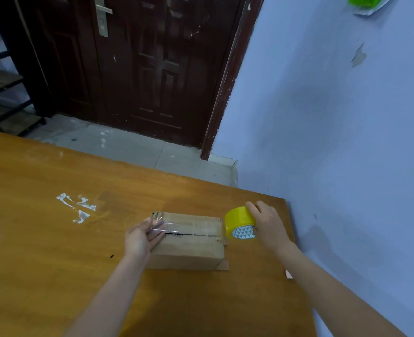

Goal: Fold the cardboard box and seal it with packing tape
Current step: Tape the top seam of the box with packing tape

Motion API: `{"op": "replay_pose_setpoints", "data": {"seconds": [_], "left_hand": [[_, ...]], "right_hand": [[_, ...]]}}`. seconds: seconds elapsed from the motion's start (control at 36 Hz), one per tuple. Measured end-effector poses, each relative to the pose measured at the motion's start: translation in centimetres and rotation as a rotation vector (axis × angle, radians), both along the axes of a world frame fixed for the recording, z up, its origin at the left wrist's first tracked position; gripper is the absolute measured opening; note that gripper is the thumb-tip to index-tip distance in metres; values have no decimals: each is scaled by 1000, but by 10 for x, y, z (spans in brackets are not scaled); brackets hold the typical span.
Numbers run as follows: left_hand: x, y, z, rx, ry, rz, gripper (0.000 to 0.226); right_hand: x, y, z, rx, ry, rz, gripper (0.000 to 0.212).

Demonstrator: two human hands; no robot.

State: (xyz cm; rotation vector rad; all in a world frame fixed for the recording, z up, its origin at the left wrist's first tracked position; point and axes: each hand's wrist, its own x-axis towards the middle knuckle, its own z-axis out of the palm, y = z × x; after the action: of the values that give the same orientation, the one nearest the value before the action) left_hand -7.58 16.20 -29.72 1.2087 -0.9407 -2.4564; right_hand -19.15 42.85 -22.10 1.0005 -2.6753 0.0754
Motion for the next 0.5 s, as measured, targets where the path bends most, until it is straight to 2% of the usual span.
{"op": "replay_pose_setpoints", "data": {"seconds": [0.19,0.5], "left_hand": [[-2,1,-1,-37,-34,-28,19],[-5,-3,3,-53,-83,47,17]], "right_hand": [[-5,-5,15,138,84,47,56],[-6,16,12,265,191,13,55]]}}
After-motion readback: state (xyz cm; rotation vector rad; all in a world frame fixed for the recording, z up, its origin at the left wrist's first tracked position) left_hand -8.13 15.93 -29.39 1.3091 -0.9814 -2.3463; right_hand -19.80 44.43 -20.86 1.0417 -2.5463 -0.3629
